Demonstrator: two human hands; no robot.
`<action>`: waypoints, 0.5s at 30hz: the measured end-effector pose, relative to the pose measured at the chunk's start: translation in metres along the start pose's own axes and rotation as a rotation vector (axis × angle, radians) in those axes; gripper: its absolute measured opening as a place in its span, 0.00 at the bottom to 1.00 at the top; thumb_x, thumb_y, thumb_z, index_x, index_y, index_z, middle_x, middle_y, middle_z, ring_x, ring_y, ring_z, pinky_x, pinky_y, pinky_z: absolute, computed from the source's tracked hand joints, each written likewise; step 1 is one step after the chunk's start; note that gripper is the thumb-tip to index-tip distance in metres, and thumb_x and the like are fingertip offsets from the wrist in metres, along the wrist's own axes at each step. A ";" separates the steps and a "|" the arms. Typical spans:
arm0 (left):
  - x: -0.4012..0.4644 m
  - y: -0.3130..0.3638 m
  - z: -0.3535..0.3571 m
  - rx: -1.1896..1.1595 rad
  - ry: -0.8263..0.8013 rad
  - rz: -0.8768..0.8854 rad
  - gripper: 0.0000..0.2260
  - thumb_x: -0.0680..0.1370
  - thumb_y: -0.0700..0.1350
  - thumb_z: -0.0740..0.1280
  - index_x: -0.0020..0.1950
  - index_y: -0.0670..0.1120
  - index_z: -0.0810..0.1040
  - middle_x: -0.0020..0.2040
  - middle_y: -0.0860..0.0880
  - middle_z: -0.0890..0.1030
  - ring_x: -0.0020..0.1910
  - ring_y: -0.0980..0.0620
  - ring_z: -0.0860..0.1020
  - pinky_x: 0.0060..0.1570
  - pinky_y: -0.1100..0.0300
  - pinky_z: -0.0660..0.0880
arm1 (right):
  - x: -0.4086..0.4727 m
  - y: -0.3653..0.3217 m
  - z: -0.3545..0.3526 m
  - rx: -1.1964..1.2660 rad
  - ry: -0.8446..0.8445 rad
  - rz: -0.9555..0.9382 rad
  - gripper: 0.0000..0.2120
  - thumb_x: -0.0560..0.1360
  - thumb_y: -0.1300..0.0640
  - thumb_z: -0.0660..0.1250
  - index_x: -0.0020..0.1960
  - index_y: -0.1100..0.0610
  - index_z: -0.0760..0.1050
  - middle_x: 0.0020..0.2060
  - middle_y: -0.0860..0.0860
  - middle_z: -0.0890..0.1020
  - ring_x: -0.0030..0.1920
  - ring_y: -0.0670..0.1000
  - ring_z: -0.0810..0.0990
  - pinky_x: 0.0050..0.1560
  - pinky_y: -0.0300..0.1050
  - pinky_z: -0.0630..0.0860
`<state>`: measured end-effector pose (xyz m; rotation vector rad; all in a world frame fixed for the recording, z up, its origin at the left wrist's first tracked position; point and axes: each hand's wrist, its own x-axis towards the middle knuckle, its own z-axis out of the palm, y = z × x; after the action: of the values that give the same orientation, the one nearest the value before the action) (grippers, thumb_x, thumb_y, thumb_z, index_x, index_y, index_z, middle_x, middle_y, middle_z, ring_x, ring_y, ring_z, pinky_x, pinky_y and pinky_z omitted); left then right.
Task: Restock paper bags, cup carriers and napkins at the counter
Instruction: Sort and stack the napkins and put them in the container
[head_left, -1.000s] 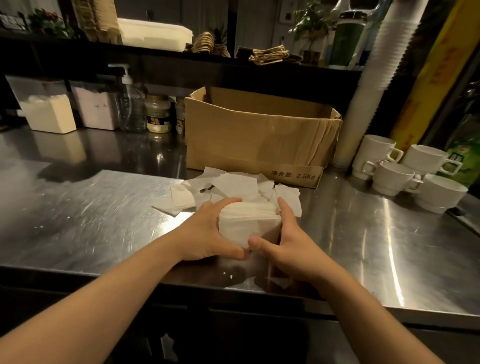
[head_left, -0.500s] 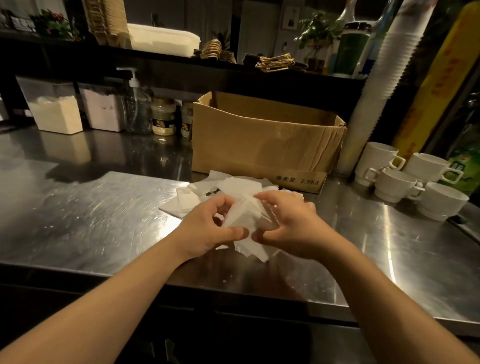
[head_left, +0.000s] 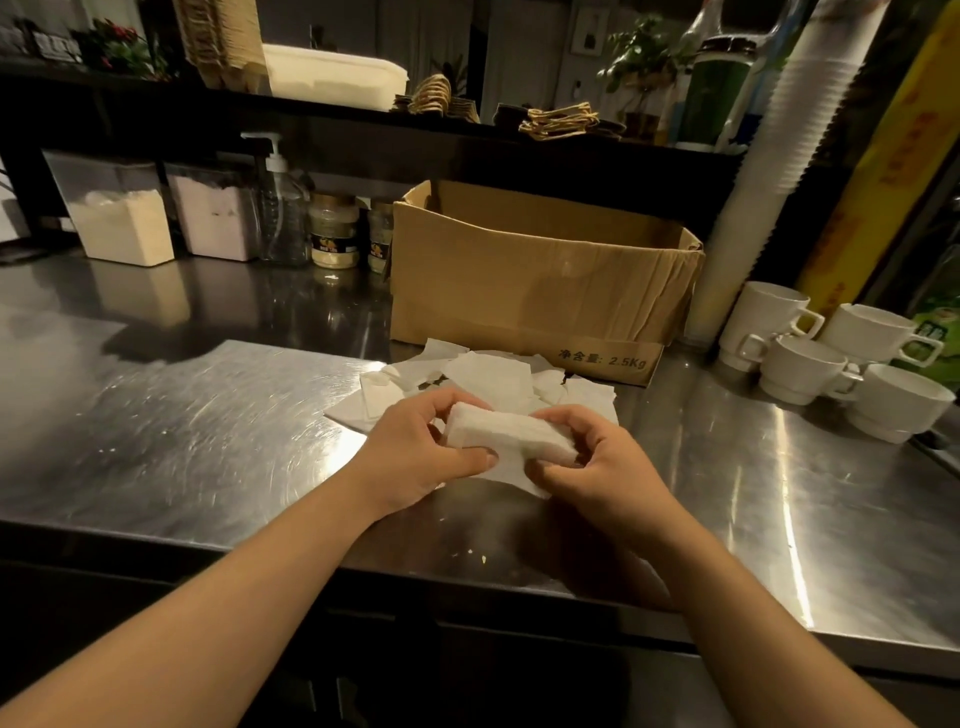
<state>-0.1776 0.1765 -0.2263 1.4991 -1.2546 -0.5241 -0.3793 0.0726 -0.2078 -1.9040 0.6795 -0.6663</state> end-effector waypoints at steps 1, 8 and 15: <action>0.000 0.000 0.000 0.017 -0.001 0.009 0.22 0.67 0.47 0.83 0.56 0.62 0.79 0.54 0.56 0.81 0.49 0.56 0.81 0.51 0.52 0.83 | 0.000 0.002 0.000 -0.039 -0.005 0.004 0.19 0.74 0.62 0.75 0.60 0.47 0.78 0.52 0.46 0.83 0.50 0.46 0.83 0.45 0.36 0.79; 0.003 -0.002 -0.001 0.078 -0.183 -0.107 0.38 0.61 0.58 0.85 0.67 0.67 0.73 0.63 0.61 0.77 0.61 0.58 0.77 0.60 0.58 0.78 | -0.004 0.005 0.004 -0.072 -0.096 0.004 0.35 0.73 0.59 0.76 0.74 0.43 0.64 0.61 0.44 0.75 0.58 0.46 0.80 0.58 0.42 0.80; 0.004 -0.004 -0.002 0.049 -0.218 -0.130 0.31 0.64 0.52 0.85 0.64 0.62 0.77 0.55 0.60 0.83 0.55 0.59 0.81 0.57 0.54 0.81 | -0.001 0.007 0.005 -0.071 -0.040 -0.017 0.32 0.73 0.58 0.78 0.70 0.41 0.69 0.60 0.43 0.77 0.58 0.47 0.80 0.61 0.46 0.80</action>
<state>-0.1729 0.1733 -0.2278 1.6052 -1.3508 -0.7637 -0.3775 0.0736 -0.2162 -1.9851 0.6700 -0.6209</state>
